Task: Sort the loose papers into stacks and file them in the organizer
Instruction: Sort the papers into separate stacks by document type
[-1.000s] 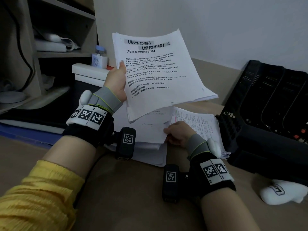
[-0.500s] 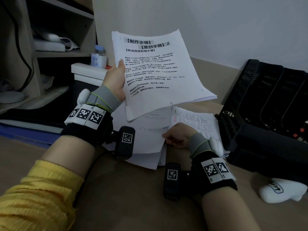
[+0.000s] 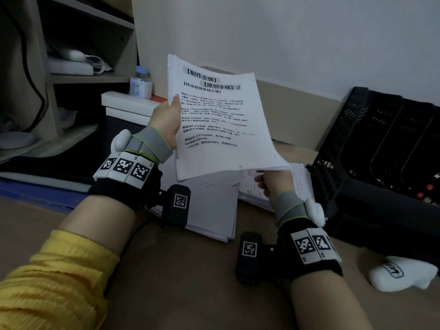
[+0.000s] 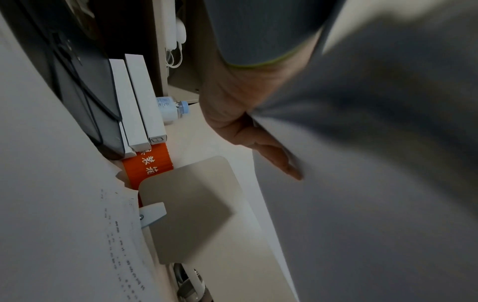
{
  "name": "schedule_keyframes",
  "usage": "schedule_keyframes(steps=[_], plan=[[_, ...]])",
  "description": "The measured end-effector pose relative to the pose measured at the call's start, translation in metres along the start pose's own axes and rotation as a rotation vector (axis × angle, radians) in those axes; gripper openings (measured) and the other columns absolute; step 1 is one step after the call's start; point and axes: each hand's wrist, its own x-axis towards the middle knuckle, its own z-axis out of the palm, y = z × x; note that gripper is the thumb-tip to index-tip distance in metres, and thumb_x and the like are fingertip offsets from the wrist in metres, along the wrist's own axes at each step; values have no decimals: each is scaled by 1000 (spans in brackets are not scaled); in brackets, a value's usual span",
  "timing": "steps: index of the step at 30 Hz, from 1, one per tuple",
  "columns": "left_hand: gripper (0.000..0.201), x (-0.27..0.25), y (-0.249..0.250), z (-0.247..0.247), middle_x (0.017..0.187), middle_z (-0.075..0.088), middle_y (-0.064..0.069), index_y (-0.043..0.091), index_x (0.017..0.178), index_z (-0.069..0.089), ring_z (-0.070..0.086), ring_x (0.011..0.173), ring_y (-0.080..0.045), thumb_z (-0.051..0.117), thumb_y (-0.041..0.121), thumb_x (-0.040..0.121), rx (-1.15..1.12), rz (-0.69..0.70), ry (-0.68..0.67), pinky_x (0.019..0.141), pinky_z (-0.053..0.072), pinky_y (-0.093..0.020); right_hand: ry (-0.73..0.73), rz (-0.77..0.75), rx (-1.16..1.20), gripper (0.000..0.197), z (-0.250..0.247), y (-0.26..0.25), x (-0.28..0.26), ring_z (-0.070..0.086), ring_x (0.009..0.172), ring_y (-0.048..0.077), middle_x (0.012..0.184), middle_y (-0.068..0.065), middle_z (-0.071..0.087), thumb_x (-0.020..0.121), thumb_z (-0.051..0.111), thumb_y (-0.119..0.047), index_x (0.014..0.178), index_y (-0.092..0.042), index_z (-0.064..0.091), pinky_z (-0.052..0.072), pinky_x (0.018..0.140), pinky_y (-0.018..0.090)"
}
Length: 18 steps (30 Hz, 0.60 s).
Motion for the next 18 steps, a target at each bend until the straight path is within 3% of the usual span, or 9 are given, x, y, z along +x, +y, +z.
schedule_keyframes(steps=[4, 8, 10, 12, 15, 18], plan=[[55, 5, -7, -4, 123, 65, -4, 13, 132, 51, 65, 103, -26, 37, 50, 95, 168, -5, 12, 91, 54, -46, 28, 52, 339, 33, -11, -1, 3, 50, 49, 13, 69, 1, 60, 101, 33, -27, 83, -16, 59, 30, 45, 19], [54, 3, -8, -3, 117, 66, -4, 12, 130, 53, 66, 101, -27, 36, 50, 96, 214, 18, -7, 90, 54, -47, -95, 74, 350, 45, -23, -5, 4, 54, 73, 15, 80, -2, 63, 100, 32, -44, 84, -17, 63, 41, 61, 28], [53, 4, -9, -4, 118, 66, -4, 13, 130, 54, 66, 101, -27, 37, 51, 96, 218, 24, -19, 89, 54, -47, -156, 52, 232, 28, -22, -7, 1, 55, 73, 12, 86, -5, 64, 97, 44, -36, 91, -18, 64, 43, 62, 26], [54, 5, -11, -4, 118, 67, -5, 15, 130, 55, 67, 102, -28, 41, 53, 93, 200, 20, -52, 90, 54, -50, -182, -10, 151, 16, -18, -6, -1, 57, 68, 10, 93, -1, 65, 94, 53, -24, 102, -16, 65, 46, 54, 19], [53, 3, -12, -2, 117, 69, -5, 16, 131, 56, 67, 103, -27, 44, 52, 94, 196, 26, -84, 89, 55, -49, -169, -104, 146, 32, -13, -2, 0, 60, 73, 10, 112, 7, 65, 93, 57, -13, 125, -8, 60, 50, 53, 17], [50, 2, -13, 1, 116, 69, -6, 15, 130, 56, 69, 100, -26, 45, 49, 96, 176, 12, -99, 86, 57, -46, -162, -145, 170, 32, -12, -2, -1, 62, 75, 10, 111, 8, 66, 94, 55, -8, 126, -9, 59, 53, 54, 16]])
